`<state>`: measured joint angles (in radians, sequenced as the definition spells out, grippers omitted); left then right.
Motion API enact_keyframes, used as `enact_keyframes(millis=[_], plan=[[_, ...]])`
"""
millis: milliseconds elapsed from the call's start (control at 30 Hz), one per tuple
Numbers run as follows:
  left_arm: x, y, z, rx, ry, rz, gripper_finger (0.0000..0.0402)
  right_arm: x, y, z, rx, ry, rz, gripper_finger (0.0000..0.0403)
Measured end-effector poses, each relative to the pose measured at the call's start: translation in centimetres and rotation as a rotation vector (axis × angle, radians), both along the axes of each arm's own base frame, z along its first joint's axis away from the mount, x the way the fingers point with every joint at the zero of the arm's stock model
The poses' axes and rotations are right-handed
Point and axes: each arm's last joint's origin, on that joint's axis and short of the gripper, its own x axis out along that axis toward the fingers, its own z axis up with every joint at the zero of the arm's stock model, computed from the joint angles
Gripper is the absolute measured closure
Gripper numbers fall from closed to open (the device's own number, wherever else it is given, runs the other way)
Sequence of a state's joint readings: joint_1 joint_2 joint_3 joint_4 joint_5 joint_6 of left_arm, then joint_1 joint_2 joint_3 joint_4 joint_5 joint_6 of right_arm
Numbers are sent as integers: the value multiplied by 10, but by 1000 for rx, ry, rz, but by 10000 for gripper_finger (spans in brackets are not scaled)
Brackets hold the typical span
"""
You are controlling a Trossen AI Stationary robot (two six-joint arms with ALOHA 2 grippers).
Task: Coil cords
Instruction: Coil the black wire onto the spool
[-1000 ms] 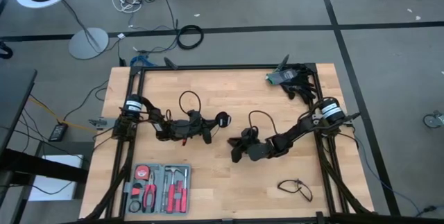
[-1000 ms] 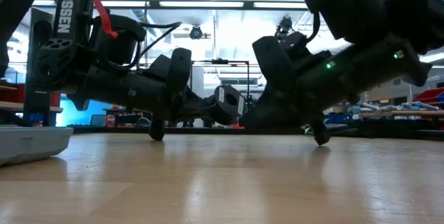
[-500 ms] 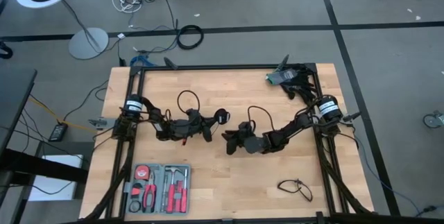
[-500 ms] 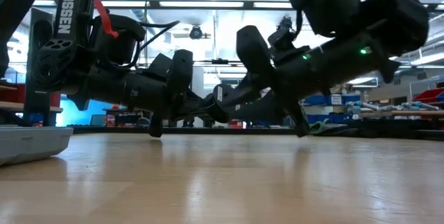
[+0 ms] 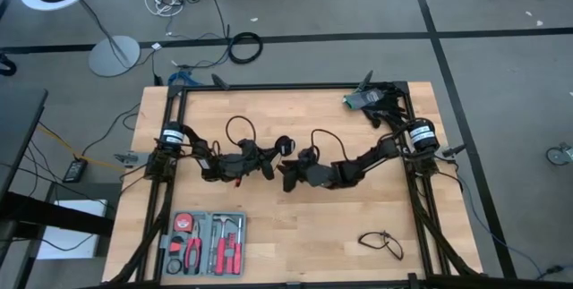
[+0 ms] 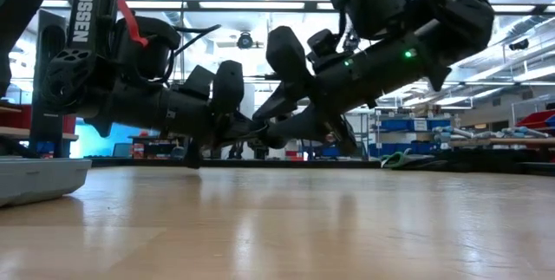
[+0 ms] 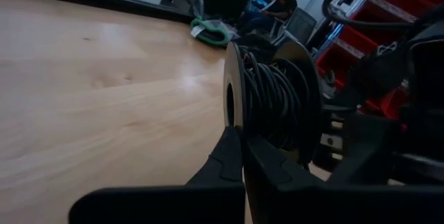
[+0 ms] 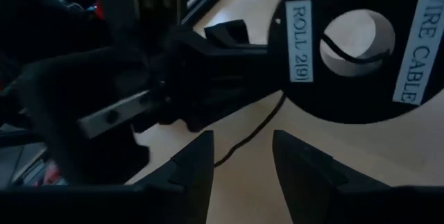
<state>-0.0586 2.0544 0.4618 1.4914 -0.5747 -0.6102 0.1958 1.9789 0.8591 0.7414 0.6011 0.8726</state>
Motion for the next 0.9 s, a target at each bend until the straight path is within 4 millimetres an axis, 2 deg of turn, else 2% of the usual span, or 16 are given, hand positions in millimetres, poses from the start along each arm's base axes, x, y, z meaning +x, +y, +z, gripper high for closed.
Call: enact_keyframes(millis=[300,400,633,900], plan=[[4,0,6,-2,-58,4,401,6,-13,0,25,38,3,258],[6,0,8,-2,-67,3,401,6,-14,0,21,38,4,287],[8,0,9,-2,-72,3,401,8,-12,4,-54,35,62,393],[6,-1,8,-8,-68,-24,401,3,-10,-2,-63,139,67,401]])
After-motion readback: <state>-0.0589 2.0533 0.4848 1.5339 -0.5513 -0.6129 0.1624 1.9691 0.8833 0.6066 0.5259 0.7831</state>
